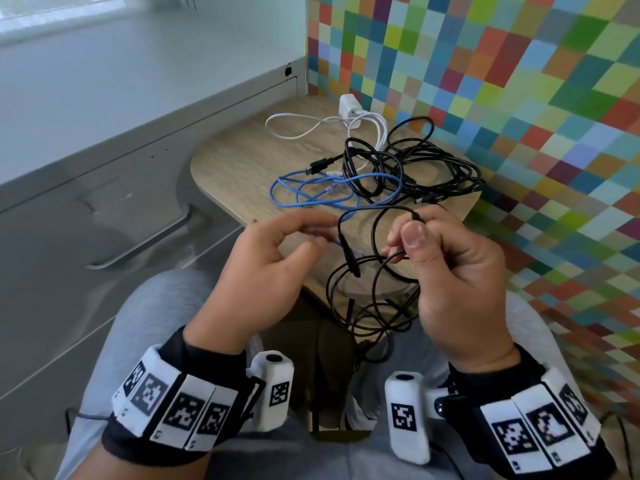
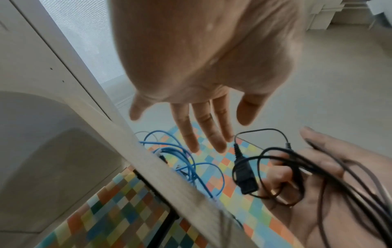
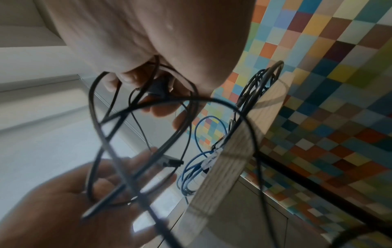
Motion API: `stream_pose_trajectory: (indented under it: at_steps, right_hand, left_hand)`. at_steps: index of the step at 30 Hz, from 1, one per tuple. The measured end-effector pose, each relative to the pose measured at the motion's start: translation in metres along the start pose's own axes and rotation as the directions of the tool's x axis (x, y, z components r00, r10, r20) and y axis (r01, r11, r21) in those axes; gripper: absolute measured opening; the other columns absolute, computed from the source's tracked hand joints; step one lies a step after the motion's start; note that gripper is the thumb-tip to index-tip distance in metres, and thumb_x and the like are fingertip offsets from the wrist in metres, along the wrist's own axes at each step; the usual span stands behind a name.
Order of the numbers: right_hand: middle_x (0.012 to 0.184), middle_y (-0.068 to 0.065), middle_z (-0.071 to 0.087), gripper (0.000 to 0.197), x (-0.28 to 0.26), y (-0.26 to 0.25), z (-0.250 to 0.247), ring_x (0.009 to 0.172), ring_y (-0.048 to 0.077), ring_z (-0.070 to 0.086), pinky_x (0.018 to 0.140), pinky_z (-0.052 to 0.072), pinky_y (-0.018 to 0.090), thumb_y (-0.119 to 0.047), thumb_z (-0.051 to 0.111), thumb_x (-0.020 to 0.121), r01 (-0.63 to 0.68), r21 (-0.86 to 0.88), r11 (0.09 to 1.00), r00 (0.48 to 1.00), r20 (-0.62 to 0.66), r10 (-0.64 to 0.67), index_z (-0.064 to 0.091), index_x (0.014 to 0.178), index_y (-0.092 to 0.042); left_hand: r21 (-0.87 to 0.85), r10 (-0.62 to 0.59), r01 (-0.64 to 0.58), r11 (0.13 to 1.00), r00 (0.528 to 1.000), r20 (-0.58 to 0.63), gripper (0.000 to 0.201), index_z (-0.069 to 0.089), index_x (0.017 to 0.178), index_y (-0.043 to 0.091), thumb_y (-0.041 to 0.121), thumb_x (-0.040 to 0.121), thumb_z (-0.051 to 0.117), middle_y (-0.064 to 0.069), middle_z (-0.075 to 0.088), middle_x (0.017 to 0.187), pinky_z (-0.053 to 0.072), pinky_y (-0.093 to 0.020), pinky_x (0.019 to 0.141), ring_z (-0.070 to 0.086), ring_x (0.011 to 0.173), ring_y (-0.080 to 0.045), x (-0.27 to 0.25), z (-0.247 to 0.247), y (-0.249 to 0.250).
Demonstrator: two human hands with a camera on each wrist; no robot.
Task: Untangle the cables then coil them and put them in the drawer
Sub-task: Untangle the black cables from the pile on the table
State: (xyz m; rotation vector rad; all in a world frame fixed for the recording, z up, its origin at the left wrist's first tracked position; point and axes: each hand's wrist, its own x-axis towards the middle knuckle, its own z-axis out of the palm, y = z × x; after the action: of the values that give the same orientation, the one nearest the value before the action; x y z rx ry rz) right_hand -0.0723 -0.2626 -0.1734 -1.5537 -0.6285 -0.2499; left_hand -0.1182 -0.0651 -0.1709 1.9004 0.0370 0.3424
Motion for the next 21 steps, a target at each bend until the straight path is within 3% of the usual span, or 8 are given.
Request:
stream_pose_trajectory:
  at_steps: [3,6,8,11,14,17,19,21]
  right_hand:
    - [0.082,0.023,0.054,0.06,-0.001,-0.002,0.003,0.075,0.043,0.055,0.068,0.046,0.057,-0.039,0.057,0.104,-0.034,0.051,0.998,0.997,0.07,0.031,0.052,0.066,0.007]
    - [0.09,0.014,0.059,0.041,0.0,-0.003,0.006,0.082,0.039,0.057,0.079,0.048,0.064,-0.044,0.059,0.102,-0.083,0.182,0.98,0.99,0.126,0.061,0.06,0.077,-0.011]
    - [0.094,0.011,0.062,0.036,-0.001,-0.004,0.007,0.083,0.038,0.059,0.084,0.049,0.062,-0.044,0.06,0.102,-0.126,0.241,0.962,0.983,0.161,0.089,0.063,0.087,-0.012]
    - [0.101,0.013,0.065,0.01,-0.001,-0.004,0.009,0.077,0.026,0.063,0.081,0.057,0.048,-0.016,0.067,0.098,-0.199,0.248,0.948,0.966,0.214,0.147,0.059,0.099,-0.01]
    - [0.106,0.022,0.062,0.027,-0.002,-0.001,0.011,0.062,0.023,0.062,0.07,0.059,0.052,0.001,0.065,0.09,-0.283,0.233,0.931,0.945,0.232,0.229,0.054,0.101,-0.02]
    - [0.091,0.022,0.066,0.019,0.0,0.001,0.01,0.055,0.027,0.061,0.064,0.058,0.054,-0.009,0.07,0.09,-0.342,0.179,0.923,0.924,0.242,0.295,0.059,0.099,-0.022]
    - [0.077,0.013,0.068,0.007,0.0,0.003,0.007,0.053,0.026,0.057,0.06,0.056,0.047,-0.019,0.069,0.093,-0.37,0.167,0.914,0.908,0.271,0.319,0.063,0.096,-0.02]
    - [0.07,0.008,0.065,0.013,0.0,0.005,0.002,0.053,0.023,0.054,0.057,0.054,0.037,-0.036,0.073,0.093,-0.394,0.211,0.895,0.9,0.287,0.328,0.069,0.093,-0.024]
  left_hand:
    - [-0.144,0.077,-0.069,0.987,0.996,0.049,0.03,0.073,0.117,0.02,0.028,0.092,0.06,0.0,0.076,0.112,0.048,-0.041,0.107,0.067,0.116,-0.017,-0.005,0.001,0.007]
    - [-0.219,0.129,-0.114,0.969,0.99,0.054,0.023,0.071,0.09,0.018,0.032,0.098,0.055,-0.006,0.072,0.082,0.054,-0.04,0.079,0.066,0.076,-0.016,-0.006,0.003,0.008]
    - [-0.291,0.132,-0.121,0.949,0.991,0.018,0.026,0.064,0.081,0.019,0.031,0.1,0.052,-0.007,0.058,0.063,0.053,-0.046,0.067,0.053,0.054,-0.016,-0.005,0.003,0.009]
    - [-0.394,0.051,-0.054,0.918,0.999,-0.019,0.028,0.06,0.079,0.018,0.025,0.104,0.05,-0.003,0.035,0.051,0.05,-0.035,0.053,0.033,0.042,-0.016,-0.004,-0.001,0.013]
    - [-0.493,-0.026,0.033,0.87,0.999,0.021,0.031,0.061,0.075,0.02,0.026,0.102,0.045,0.009,0.032,0.052,0.037,-0.025,0.042,0.025,0.041,-0.013,-0.004,-0.003,0.014]
    - [-0.611,-0.063,0.086,0.787,0.996,0.059,0.032,0.061,0.074,0.021,0.027,0.101,0.044,0.008,0.03,0.053,0.024,-0.019,0.039,0.021,0.04,-0.007,-0.006,-0.005,0.018]
    - [-0.698,-0.052,0.061,0.713,0.998,0.034,0.028,0.058,0.08,0.019,0.026,0.102,0.042,0.007,0.028,0.055,0.017,-0.018,0.039,0.018,0.04,-0.006,-0.006,-0.009,0.021]
    - [-0.744,-0.041,0.013,0.668,0.999,-0.019,0.024,0.052,0.087,0.018,0.027,0.105,0.039,0.008,0.026,0.055,0.013,-0.019,0.04,0.014,0.041,-0.006,-0.004,-0.017,0.023]
